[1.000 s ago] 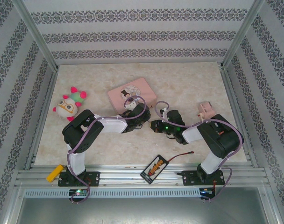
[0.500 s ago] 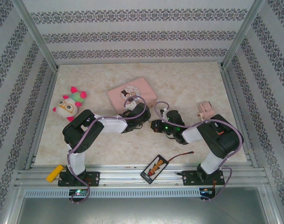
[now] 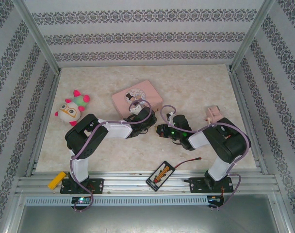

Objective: Unlock the padlock with the key

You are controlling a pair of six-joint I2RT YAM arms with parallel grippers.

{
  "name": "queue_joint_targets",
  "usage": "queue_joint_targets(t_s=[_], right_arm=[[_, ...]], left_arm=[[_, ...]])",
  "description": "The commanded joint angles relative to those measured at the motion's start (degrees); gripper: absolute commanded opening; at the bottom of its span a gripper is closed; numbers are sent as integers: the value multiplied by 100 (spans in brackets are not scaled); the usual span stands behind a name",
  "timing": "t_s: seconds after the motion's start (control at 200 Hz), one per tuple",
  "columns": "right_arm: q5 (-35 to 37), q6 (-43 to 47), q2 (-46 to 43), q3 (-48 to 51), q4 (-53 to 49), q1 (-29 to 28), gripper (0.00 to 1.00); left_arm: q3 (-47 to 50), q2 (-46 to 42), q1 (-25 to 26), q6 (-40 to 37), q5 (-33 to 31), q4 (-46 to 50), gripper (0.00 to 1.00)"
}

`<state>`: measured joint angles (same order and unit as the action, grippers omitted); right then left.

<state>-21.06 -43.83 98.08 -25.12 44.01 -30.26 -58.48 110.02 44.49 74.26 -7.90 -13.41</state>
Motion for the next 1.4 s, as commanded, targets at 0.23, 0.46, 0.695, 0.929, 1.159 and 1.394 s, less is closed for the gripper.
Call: queue_joint_targets(t_s=[0.23,0.46,0.695,0.929,1.159,1.394], right_arm=[[171,40,79,-23,1390,-32,0],[5,-111,71,40,1470,171,0],[-1010,-326,108,-231,1170,559,0],[-1208,-495,233,-123,1294,644,0],[-1252,-437,342,-50,1275,655,0],[-1330,-376,352,101,1260,694,0]], left_arm=[[208,134,139,879,1247,-863,0],[251,110,139,906,1240,-795,0],[230,84,139,851,1238,-707,0],[240,56,139,849,1128,-706,0],[326,-53,134,836,916,-689,0],[364,-116,121,800,742,-707,0]])
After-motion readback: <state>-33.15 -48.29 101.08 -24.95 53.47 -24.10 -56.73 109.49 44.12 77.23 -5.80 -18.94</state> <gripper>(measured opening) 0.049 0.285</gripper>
